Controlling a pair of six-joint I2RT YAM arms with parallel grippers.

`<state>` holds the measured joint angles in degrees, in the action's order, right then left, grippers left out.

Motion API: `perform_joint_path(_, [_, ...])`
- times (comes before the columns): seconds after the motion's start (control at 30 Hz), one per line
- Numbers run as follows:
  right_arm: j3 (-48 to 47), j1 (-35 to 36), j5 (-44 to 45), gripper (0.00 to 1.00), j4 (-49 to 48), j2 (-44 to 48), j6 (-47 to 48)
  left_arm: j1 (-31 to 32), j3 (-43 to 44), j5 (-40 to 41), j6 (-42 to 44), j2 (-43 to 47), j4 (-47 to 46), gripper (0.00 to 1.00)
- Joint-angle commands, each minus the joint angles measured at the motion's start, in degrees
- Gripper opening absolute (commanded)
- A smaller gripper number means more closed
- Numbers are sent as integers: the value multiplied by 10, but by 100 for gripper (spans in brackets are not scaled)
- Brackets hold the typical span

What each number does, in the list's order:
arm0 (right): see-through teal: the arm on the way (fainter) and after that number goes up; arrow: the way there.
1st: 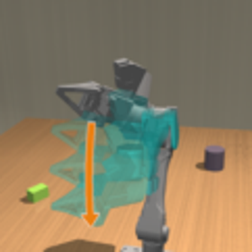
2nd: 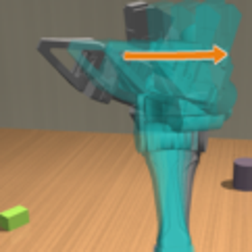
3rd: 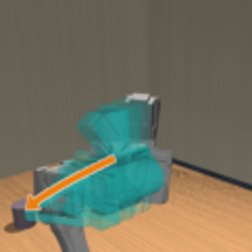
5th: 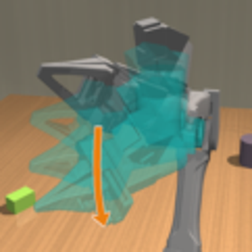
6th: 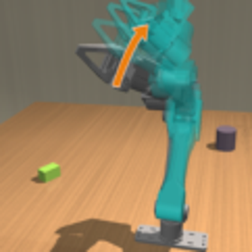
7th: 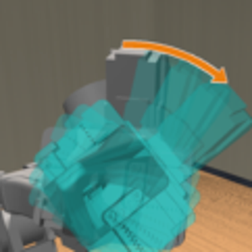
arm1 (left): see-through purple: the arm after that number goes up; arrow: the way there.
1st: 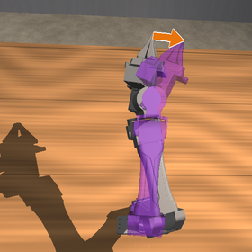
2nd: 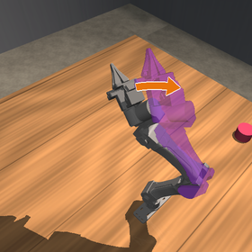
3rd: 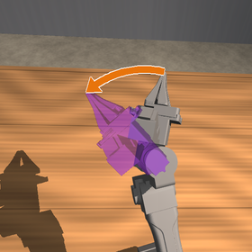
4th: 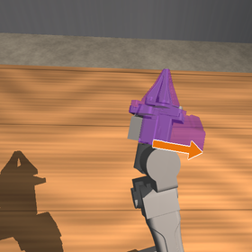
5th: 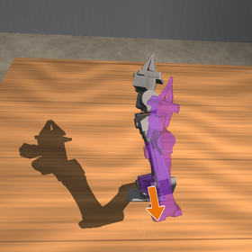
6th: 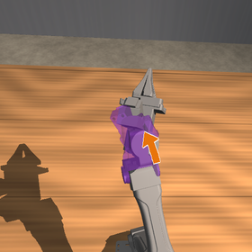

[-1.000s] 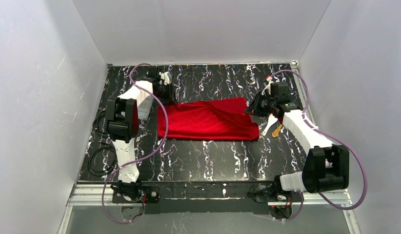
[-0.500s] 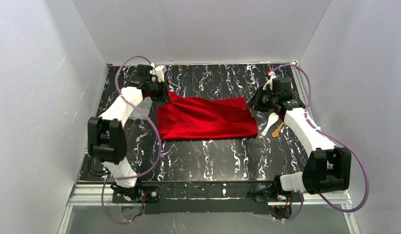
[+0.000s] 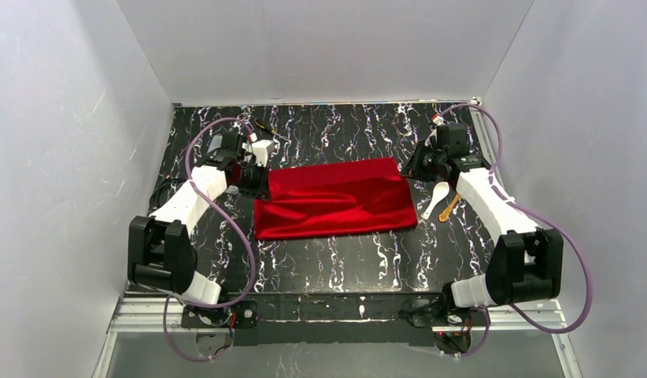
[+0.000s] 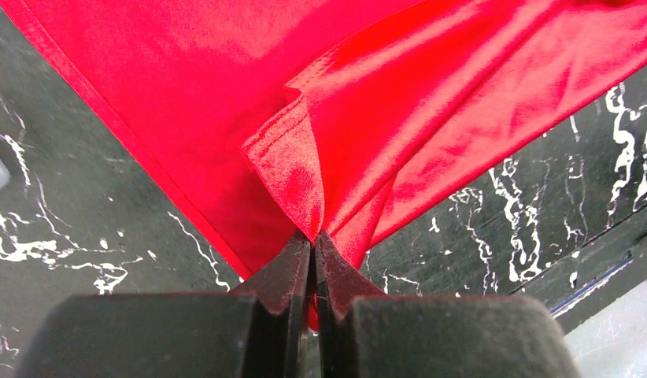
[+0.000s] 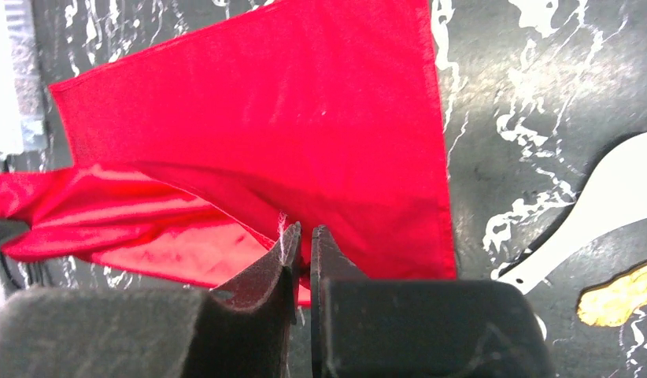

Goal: Fold the napkin into a case and place the utensils inside
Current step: Smooth out the rectangle-folded napkin at the center of the board.

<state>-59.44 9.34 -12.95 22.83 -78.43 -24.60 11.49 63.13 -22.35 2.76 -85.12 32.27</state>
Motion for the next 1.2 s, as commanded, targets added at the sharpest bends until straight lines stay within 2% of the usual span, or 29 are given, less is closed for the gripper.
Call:
perform_joint_path(0.0, [-52,-2,63,7,5,-40,13,3,-9,28,4,-5,4,0])
perform_joint_path(0.13, [-79,-3,100,6,-6,-101,16,3,-15,64,0,-16,-32,0])
perform_joint_path(0.3, [-113,-3,108,4,-28,-173,25,1,-31,153,-3,-23,-86,0])
perform_joint_path(0.53, [-143,0,92,4,-79,-223,10,1,-32,170,-3,-60,-112,0])
perform_joint_path(0.67, [-166,8,83,4,-90,-255,6,1,-17,126,-17,-79,-116,9])
perform_joint_path(0.8, [-186,11,78,4,-102,-285,7,1,-18,108,-24,-80,-139,9])
perform_joint_path(1.17, [-230,13,72,3,-93,-341,6,0,-48,204,-43,-62,-157,10])
